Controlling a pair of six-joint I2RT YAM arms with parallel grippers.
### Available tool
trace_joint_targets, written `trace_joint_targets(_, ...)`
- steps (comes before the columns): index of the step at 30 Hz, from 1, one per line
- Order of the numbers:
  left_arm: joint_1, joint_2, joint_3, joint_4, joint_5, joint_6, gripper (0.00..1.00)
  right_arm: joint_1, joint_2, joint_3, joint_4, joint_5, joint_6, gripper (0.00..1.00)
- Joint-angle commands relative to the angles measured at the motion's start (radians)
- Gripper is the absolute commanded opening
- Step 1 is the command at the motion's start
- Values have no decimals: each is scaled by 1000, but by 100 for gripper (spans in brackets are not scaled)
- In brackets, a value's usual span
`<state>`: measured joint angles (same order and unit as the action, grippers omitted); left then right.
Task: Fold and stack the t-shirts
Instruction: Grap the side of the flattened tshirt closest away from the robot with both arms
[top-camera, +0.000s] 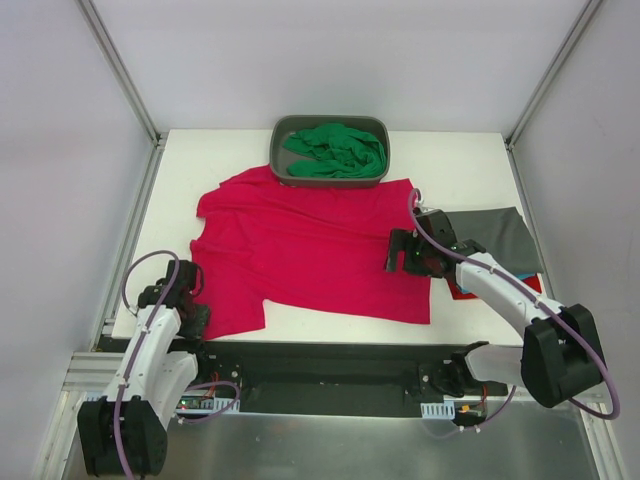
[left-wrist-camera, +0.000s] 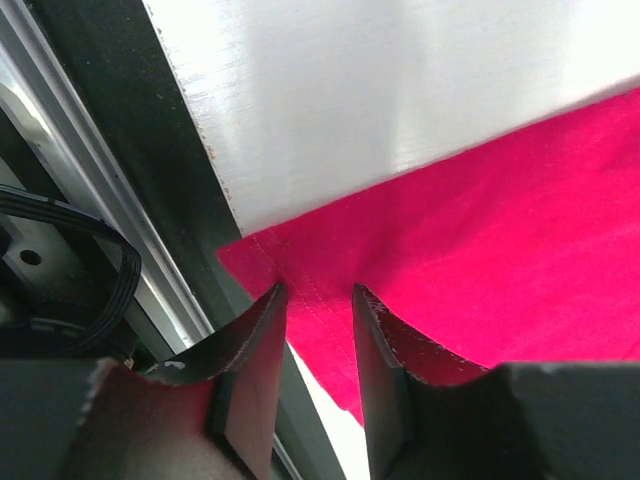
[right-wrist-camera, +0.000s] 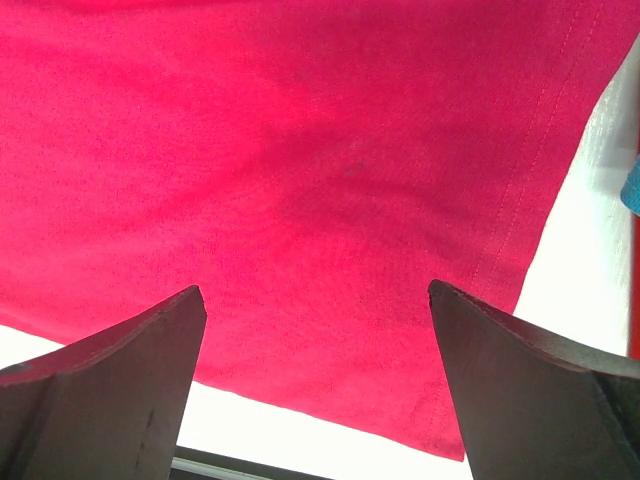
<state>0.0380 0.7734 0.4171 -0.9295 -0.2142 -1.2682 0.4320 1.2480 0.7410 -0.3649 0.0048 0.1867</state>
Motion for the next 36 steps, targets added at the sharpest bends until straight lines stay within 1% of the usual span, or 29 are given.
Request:
trace_joint_targets(1,-9,-17,-37,-12,-17,-48,30,-18,2,-2,30,-28,14,96)
trace_joint_targets(2,-7,-23,-43,-9,-19,-51,28,-19,5,-2,30,-28,14,96)
trace_joint_targets(4,-9,-31,-49,-5,-20,-53,19,-24,8,-3,32,-34,14,96)
trace_joint_targets(6,-9,-29,-49,0,-30,-46,13,-29,10,-6,29,-34,14,96)
trace_joint_targets(7,-9,-28,-52,3,-33,-46,15,-30,7,-9,30,-35,16,96)
trace_joint_targets(9,-9,-19,-61,12,-39,-53,26,-35,-1,-14,27,-40,22,96)
trace_joint_targets(11,-9,-10,-64,17,-34,-48,27,-36,-16,-17,27,-45,25,96)
trace_joint_targets(14,-9,-3,-64,27,-40,-36,24,-36,-33,-20,27,-46,28,96)
trace_joint_targets(15,-9,-5,-64,31,-48,-33,22,-38,-36,-25,26,-45,28,96)
trace_joint_targets(16,-9,-3,-64,32,-56,-33,9,-38,-39,-26,26,-43,31,96)
trace_joint_targets(17,-9,-8,-63,34,-60,-30,0,-38,-42,-28,24,-43,34,96)
trace_joint_targets(22,-7,-78,-66,81,-68,32,0,-39,-71,-37,-2,-40,43,96)
trace_joint_targets(26,-9,-181,-84,139,-19,84,0,-38,-139,-61,-61,-40,88,96)
trace_joint_targets(27,-9,-203,-86,146,-11,93,0,-36,-159,-68,-90,-20,106,97)
trace_joint_targets(29,-9,-235,-90,144,-2,102,0,-13,-212,-97,-143,23,126,99)
trace_joint_targets(32,-7,-276,-92,147,9,112,0,66,-275,-117,-264,113,175,99)
trace_joint_targets(34,-9,-301,-84,146,3,131,0,123,-311,-138,-351,168,230,96)
trace_joint_targets(36,-10,-325,-78,146,-11,144,0,151,-358,-172,-406,201,285,93)
